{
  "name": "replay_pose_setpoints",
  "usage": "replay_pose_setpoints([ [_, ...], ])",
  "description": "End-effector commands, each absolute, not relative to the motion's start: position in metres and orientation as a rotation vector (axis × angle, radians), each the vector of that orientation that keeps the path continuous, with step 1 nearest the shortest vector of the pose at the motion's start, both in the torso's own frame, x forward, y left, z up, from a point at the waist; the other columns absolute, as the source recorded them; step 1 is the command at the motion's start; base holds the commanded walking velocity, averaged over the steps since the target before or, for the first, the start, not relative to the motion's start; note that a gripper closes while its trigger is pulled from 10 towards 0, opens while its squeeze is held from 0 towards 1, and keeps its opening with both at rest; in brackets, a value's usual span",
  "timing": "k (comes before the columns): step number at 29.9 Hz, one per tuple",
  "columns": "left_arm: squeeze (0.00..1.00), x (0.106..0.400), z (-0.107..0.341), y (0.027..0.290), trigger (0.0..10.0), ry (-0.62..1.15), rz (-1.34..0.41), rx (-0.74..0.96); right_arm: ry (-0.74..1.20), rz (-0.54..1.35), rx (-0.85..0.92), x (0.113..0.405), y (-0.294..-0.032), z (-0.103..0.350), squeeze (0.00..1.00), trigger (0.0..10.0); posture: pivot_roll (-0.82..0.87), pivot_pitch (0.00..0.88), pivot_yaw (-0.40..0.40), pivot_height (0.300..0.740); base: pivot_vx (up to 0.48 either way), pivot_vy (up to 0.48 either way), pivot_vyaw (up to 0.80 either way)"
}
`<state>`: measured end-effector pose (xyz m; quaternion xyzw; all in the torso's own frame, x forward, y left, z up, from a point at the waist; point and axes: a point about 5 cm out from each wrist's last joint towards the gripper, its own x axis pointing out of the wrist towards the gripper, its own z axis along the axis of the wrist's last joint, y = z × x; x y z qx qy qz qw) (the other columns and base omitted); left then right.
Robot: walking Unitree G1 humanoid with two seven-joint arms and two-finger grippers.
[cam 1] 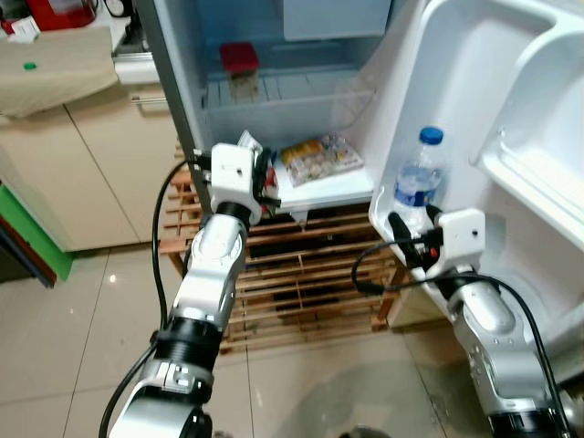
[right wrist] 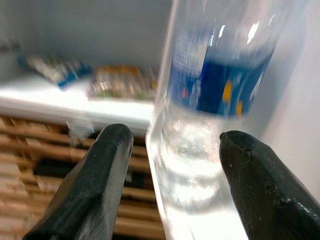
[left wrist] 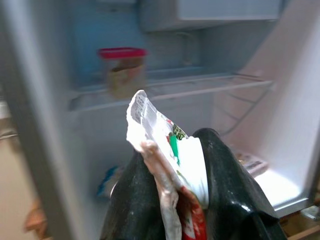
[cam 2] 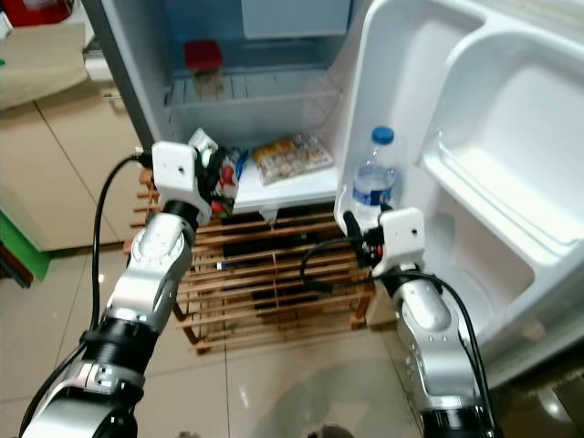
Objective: Restocking fridge
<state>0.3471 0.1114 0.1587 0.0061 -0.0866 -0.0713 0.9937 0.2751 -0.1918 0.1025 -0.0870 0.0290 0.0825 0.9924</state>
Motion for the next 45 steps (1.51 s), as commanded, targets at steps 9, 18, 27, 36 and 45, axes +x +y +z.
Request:
replay_pose_setpoints([
  [9,0.0,0.351,0.16,0.117,10.0,-0.181,-0.118,0.011,0.091,-0.099,-0.3,0.281,-0.243,0.103,0.0,10.0,-0.17,0.016,0.037,0.74,0.0,0.0,0.0],
  [18,0.0,0.351,0.16,0.116,10.0,-0.183,-0.121,0.005,0.089,-0.288,-0.452,0.288,-0.274,0.109,0.0,10.0,-0.17,0.017,0.038,0.74,0.0,0.0,0.0],
  [27,0.0,0.352,0.158,0.118,10.0,-0.175,-0.115,0.004,0.008,-0.202,-0.364,0.294,-0.257,0.119,0.0,10.0,-0.16,0.022,0.038,0.74,0.0,0.0,0.0],
  [36,0.0,0.356,0.156,0.114,10.0,-0.141,-0.136,-0.055,0.011,0.276,-0.151,0.275,-0.174,0.113,0.0,10.0,-0.17,0.022,0.041,0.74,0.042,0.0,0.0],
  [45,0.0,0.361,0.158,0.108,10.0,-0.141,-0.154,-0.048,0.043,0.301,-0.138,0.272,-0.175,0.11,0.0,10.0,-0.17,0.018,0.041,0.74,0.437,0.0,0.0],
])
